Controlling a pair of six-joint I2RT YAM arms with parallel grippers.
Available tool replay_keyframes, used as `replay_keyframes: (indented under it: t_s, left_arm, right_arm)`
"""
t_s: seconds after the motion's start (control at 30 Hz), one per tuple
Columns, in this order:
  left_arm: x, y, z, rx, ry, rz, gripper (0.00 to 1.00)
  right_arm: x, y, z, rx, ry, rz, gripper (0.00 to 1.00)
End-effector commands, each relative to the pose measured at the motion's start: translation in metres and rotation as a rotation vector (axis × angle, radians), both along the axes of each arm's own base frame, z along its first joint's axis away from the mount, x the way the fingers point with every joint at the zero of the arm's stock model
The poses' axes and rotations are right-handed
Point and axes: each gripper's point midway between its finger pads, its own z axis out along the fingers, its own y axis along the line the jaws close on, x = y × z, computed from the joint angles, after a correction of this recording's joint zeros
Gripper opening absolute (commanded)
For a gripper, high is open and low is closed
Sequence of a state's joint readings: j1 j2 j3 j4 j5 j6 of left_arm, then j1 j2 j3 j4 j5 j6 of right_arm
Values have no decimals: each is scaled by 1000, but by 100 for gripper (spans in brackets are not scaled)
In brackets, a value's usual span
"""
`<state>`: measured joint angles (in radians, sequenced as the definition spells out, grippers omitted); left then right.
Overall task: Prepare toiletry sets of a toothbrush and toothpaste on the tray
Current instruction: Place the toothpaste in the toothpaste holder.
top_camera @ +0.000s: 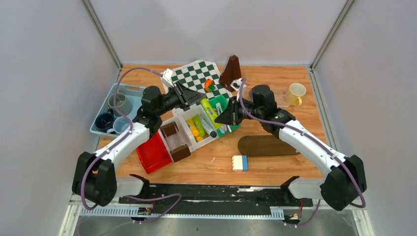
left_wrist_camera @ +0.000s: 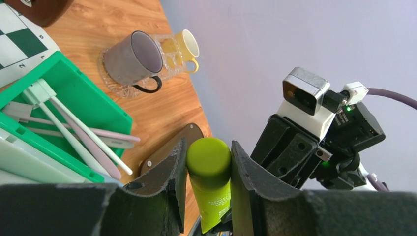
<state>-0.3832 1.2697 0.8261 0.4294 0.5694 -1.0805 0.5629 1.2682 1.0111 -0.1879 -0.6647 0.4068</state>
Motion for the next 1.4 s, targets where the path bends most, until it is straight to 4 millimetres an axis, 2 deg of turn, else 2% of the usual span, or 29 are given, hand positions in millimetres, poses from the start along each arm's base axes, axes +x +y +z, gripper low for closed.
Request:
replay_keyframes:
  t_s: [0.0, 0.1, 0.13, 0.23, 0.37, 0.57, 0.67, 0.77, 0.87, 1.07, 1.37]
  left_arm:
    - [-8, -2, 14, -69, -20, 2, 0]
    - [-1, 3, 13, -97, 25, 64, 0]
    - [4, 7, 12, -109, 54, 100, 0]
    - [12, 13, 10, -148, 118, 171, 0]
    - [24, 22, 8, -229, 195, 264, 0]
    - [32, 33, 15, -371, 248, 334, 0]
    - [34, 37, 19, -395, 257, 360, 0]
    - [35, 43, 27, -436, 258, 390, 0]
    - [35, 46, 37, -464, 248, 407, 0]
    - [35, 52, 53, -516, 231, 446, 0]
    - [30, 47, 69, -577, 224, 430, 0]
  right_arm:
    - [29, 5, 47, 120, -92, -90, 4]
    - [38, 2, 47, 117, -111, -146, 15]
    - [41, 0, 46, 112, -118, -170, 24]
    - [52, -6, 52, 127, -171, -239, 34]
    - [55, -16, 51, 152, -215, -304, 60]
    - [48, -31, 54, 250, -292, -380, 76]
    - [41, -35, 66, 328, -350, -382, 77]
    - [38, -35, 68, 377, -372, -376, 77]
    - [38, -32, 68, 410, -377, -362, 76]
    - [39, -23, 80, 481, -437, -329, 74]
    - [50, -5, 92, 535, -460, -306, 62]
